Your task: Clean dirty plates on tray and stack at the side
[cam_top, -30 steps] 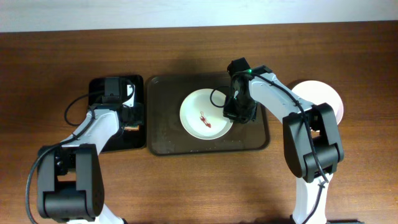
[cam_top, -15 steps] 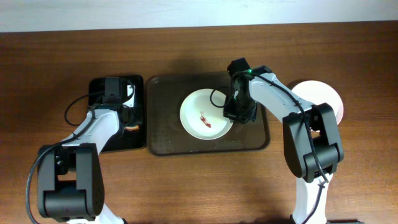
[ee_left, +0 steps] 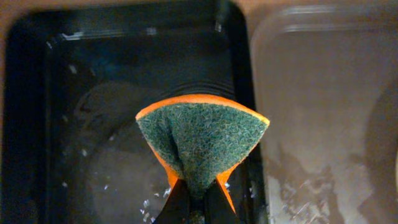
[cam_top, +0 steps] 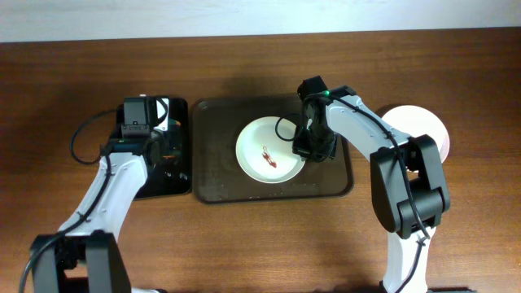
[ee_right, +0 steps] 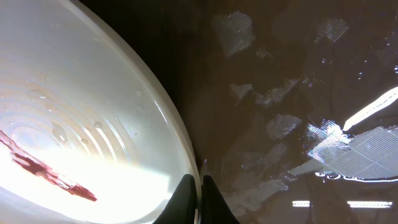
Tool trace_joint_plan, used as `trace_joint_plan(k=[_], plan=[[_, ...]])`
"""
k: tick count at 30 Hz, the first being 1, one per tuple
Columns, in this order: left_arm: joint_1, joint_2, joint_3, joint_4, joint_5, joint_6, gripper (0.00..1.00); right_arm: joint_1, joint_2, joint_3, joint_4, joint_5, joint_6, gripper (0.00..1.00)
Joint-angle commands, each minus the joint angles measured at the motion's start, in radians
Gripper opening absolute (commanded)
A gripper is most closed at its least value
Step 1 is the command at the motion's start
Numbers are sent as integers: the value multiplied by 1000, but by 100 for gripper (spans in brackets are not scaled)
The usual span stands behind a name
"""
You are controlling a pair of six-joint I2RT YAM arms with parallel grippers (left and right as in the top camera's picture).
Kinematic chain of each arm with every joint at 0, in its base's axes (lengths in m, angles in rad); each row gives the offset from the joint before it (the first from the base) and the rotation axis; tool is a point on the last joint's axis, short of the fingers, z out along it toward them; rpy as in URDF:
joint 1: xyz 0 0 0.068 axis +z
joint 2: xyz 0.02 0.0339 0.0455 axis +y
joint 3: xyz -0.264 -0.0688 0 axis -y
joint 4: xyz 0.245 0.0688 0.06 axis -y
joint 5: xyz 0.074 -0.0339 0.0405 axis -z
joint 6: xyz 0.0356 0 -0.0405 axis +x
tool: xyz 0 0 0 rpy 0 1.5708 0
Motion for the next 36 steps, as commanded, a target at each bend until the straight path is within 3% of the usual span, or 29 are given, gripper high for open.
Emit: trace_joint_plan(k=[1,13,23,36], plan=[[-4,-54,-3,34,11,1,0,8,13,-5,-11,18,-10,4],[-2,-256,-3,270,-27,5,0,8,13,-5,-15,18,-10,4],[-2,-397,-3,296,-27,28,0,8,13,-5,-14,18,-9,4],[-2,-422,-3,312,-27,32,0,8,13,-5,-14,18,-10,4]])
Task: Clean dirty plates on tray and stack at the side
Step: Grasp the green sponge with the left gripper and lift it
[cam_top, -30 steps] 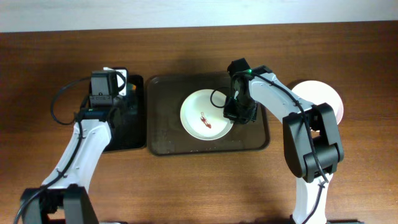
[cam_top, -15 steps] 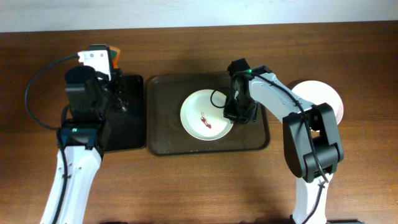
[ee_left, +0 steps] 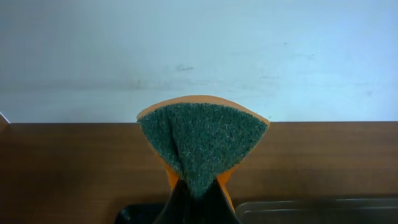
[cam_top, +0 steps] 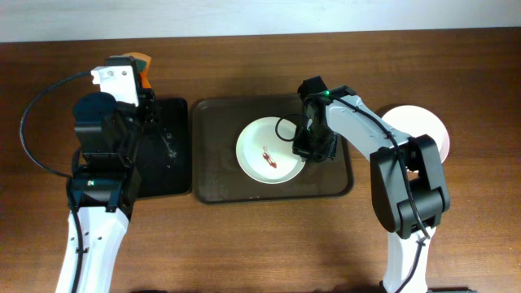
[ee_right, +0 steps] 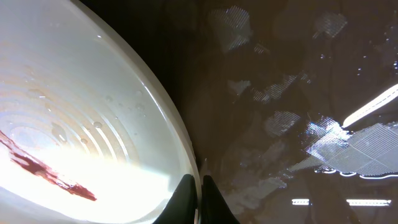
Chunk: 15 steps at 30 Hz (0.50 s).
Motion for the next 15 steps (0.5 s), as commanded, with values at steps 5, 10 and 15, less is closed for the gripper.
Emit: trace_joint_plan(k=[5,10,15], plan=[[-2,-20,1,16,-11,16,0,8,13,-5,-8,18,-10,4],[-2,-21,1,21,-11,16,0,8,13,-5,-8,17,-10,4],[-2,-21,1,21,-11,16,0,8,13,-5,-8,18,-10,4]])
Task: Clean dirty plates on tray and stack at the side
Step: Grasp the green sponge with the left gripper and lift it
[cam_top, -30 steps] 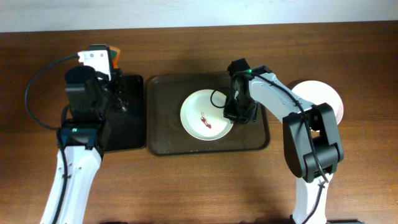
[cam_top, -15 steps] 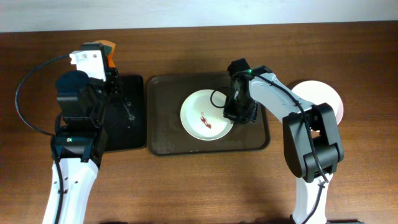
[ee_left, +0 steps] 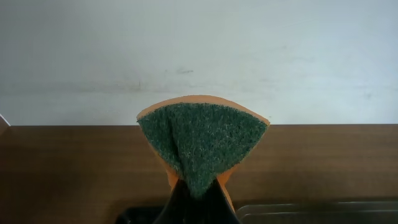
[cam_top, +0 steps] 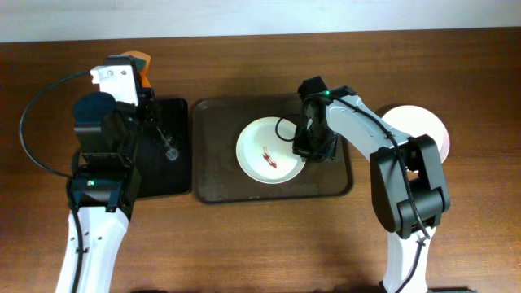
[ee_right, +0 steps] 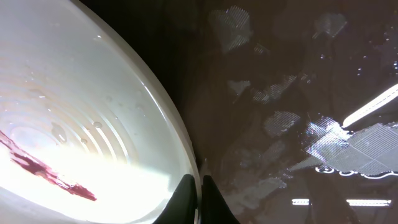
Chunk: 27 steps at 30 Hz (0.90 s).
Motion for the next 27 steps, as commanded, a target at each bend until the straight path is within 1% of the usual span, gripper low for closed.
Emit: trace_joint_plan(k=[1,14,18,21,27], plan=[[-2,-21,1,11,-11,16,0,8,13,-5,-8,18,-9,4],[-2,-21,1,17,-12,17,0,8,13,-5,-8,18,-9,4],[-2,-12,1,9,-61,17,0,8,13,-5,-7,17,-9,4],[-2,18,1,-32,-61,17,0,8,13,-5,-7,17,-9,4],[-2,145,1,-165,-60,16,0,8,13,-5,-8,17,-9,4]])
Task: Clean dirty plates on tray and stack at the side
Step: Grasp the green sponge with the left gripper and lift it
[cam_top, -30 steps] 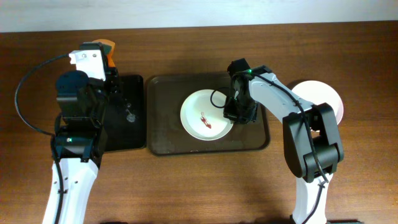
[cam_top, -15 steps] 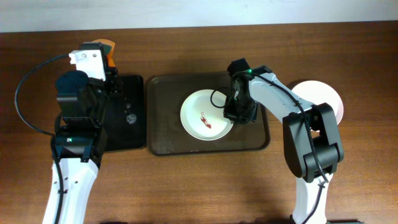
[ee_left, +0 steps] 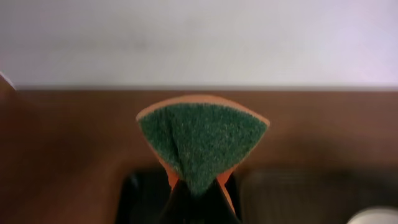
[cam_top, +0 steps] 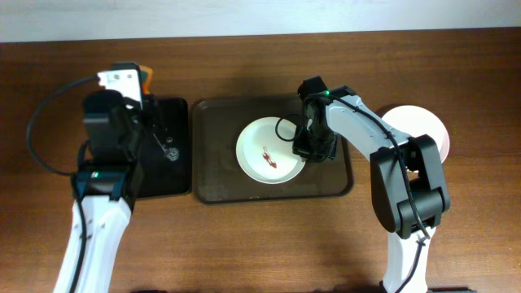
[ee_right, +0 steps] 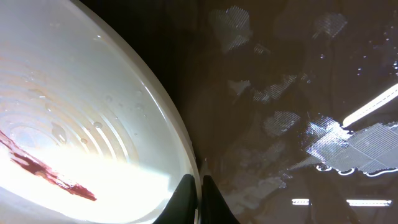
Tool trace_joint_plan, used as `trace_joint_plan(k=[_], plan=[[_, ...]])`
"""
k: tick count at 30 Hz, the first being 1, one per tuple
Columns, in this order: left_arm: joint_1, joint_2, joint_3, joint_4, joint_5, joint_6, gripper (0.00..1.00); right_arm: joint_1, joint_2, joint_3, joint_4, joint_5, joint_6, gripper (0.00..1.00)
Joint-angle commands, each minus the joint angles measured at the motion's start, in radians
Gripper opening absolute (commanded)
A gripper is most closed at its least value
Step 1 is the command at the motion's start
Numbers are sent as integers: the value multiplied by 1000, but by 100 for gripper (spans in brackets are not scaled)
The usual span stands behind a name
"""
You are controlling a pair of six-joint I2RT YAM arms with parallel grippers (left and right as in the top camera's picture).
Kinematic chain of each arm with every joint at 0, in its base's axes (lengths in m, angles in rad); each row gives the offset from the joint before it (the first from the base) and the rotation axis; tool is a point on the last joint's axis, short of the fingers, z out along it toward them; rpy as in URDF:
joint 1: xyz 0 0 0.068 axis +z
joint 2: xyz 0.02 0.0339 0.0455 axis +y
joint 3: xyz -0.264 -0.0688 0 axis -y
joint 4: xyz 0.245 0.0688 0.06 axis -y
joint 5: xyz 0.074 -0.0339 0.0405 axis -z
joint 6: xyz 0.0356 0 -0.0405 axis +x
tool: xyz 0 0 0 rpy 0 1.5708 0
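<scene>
A white plate (cam_top: 266, 151) with a red smear (ee_right: 43, 165) lies in the brown tray (cam_top: 213, 167). My right gripper (ee_right: 198, 186) is shut on the plate's right rim (ee_right: 180, 134). My left gripper (ee_left: 198, 196) is shut on a folded sponge (ee_left: 202, 140), green scouring face with orange edges. In the overhead view the sponge (cam_top: 145, 76) shows at the left arm's tip, above the far edge of the black basin (cam_top: 167, 155).
A clean white plate (cam_top: 425, 126) sits on the wooden table right of the tray. The tray's wet floor (ee_right: 292, 112) reflects light. The black basin holds water and lies left of the tray. A wall (ee_left: 199, 37) runs behind the table.
The left arm has shifted slightly right and tipped downward, so the basin and tray show more in its view. The sponge stays gripped. The right gripper and plate have not moved.
The left gripper held the sponge low over the water in the black basin. By the following moment it was raised high, facing the wall, and it stayed there. Now it tilts down a little. Throughout, the right gripper stayed shut on the dirty plate's rim.
</scene>
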Motion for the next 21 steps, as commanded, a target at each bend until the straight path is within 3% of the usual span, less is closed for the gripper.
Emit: trace_joint_plan(k=[1,9,21], plan=[[-2,115,1,-80,-15,15,0,8,13,-5,-8,17,-10,4],[-2,406,1,-241,-14,15,0,8,13,-5,-8,17,-10,4],[-2,418,35,-332,-6,15,0,9,13,-5,-8,17,-10,4]])
